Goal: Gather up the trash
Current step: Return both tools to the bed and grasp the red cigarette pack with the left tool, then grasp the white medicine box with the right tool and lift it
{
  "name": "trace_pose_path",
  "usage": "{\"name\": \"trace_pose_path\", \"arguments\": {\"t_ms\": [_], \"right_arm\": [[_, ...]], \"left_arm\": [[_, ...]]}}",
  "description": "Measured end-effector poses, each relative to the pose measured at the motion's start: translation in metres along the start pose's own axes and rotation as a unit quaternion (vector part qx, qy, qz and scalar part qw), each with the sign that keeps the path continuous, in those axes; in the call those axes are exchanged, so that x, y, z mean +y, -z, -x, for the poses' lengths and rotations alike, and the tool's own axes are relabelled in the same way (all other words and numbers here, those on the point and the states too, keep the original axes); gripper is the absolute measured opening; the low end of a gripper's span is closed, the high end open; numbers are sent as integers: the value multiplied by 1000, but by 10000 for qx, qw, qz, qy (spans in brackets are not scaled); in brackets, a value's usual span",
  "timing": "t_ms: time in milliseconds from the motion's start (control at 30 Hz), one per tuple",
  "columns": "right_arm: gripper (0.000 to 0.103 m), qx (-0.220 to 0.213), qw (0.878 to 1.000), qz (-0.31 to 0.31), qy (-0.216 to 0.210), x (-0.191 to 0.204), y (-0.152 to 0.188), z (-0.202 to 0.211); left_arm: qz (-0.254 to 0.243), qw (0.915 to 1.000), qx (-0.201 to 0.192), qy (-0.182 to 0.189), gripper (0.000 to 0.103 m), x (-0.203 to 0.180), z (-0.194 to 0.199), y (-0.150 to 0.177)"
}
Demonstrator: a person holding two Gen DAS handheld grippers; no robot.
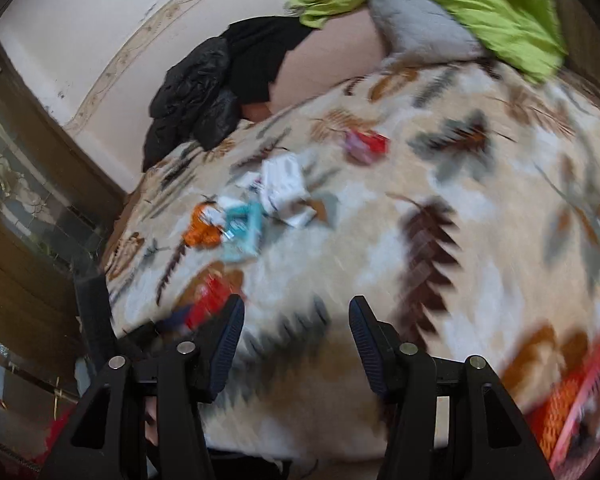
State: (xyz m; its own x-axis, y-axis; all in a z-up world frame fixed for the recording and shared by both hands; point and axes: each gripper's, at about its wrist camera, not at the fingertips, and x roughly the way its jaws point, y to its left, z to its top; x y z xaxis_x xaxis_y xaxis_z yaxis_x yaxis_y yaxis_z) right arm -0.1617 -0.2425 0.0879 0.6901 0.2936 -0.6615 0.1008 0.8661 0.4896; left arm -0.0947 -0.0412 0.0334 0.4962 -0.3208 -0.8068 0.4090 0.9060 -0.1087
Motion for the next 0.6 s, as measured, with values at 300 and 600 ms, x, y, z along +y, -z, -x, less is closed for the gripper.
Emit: {"name": "trace_pose_path", "arguments": {"t_ms": [300,600], "right_arm": [[66,213,9993,291,100,19,-79,-92],[66,614,9954,609,411,35,-109,-171]], "left_arm": [[-72,9993,-345,76,58,11,11,-2],[596,9963,-605,110,58,47,21,-10]]}}
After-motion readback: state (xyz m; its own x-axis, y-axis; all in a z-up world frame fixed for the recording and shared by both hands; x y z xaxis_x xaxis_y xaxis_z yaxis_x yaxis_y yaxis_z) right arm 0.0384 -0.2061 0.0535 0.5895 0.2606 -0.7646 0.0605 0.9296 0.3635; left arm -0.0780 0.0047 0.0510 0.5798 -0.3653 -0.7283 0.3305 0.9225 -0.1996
